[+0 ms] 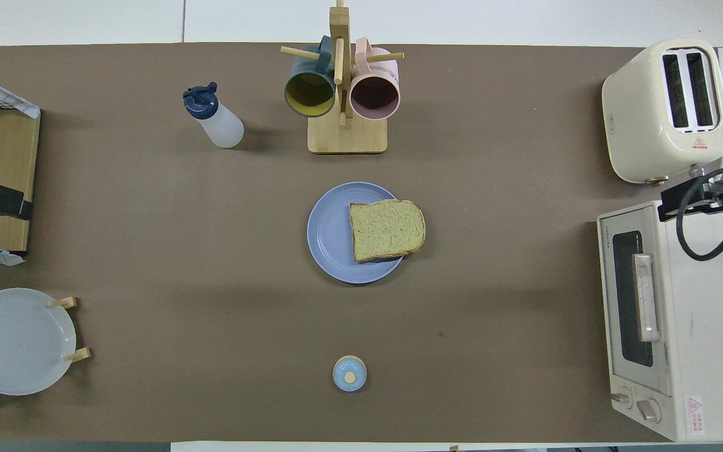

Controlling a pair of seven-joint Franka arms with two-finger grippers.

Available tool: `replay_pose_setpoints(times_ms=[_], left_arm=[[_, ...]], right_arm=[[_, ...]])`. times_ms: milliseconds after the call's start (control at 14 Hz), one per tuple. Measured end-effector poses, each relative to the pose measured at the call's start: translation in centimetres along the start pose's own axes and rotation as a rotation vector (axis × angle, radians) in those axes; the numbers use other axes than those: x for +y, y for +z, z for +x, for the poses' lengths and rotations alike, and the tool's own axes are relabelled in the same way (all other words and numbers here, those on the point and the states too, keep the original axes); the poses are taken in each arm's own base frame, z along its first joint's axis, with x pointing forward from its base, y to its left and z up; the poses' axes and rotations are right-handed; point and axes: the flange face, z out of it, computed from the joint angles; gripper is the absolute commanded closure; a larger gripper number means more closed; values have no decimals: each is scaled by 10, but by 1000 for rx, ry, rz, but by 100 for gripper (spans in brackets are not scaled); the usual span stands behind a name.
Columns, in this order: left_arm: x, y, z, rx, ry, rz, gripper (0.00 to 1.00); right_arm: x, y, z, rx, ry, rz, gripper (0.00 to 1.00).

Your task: Put bread on plate and add seasoning

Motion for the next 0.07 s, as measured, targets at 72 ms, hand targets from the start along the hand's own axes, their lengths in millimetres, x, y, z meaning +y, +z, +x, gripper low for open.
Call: replay_pose_setpoints(times_ms=[72], left_arm=[[0, 0, 0, 0, -1, 0, 0]], right_arm=[[0, 0, 0, 0, 0, 0, 0]])
